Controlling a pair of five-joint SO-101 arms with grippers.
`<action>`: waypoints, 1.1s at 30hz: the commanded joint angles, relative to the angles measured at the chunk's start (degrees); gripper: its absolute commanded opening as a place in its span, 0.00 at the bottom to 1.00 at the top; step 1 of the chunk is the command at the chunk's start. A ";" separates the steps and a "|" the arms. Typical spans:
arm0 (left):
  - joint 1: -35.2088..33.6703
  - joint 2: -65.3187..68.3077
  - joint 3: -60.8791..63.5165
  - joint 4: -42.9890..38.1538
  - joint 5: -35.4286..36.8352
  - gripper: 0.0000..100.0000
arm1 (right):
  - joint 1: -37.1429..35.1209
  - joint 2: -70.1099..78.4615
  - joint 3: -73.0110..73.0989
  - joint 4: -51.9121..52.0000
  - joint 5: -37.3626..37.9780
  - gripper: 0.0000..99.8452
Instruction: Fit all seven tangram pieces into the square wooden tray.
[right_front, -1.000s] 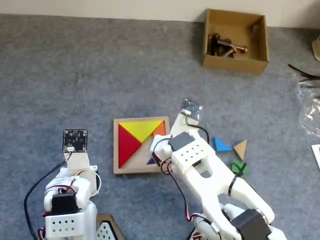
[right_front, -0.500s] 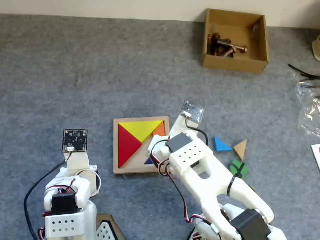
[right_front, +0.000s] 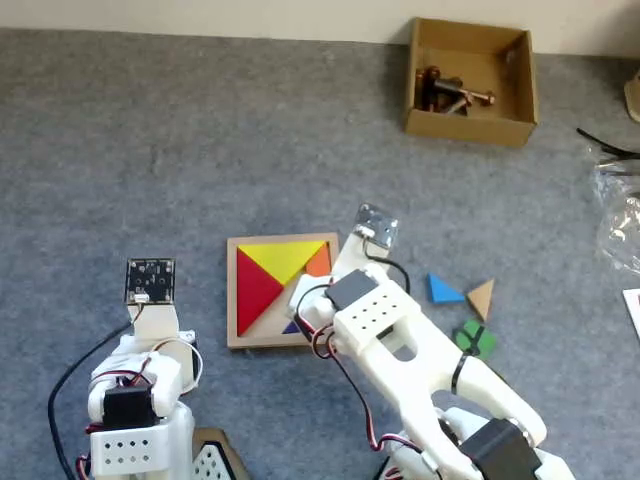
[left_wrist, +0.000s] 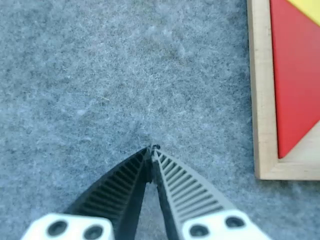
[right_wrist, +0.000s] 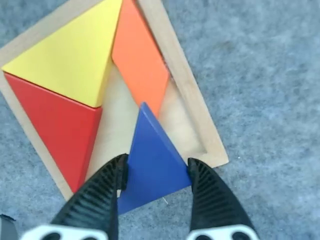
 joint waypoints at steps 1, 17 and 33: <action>-0.48 0.40 1.19 0.44 0.09 0.00 | -0.84 -1.71 -2.77 -0.84 -0.53 0.01; -0.48 0.40 1.19 0.44 0.09 0.00 | -0.92 -1.71 -2.68 -0.84 -0.53 0.09; -0.48 0.40 1.19 0.44 0.09 0.00 | -3.30 -1.80 6.02 -9.10 -0.18 0.09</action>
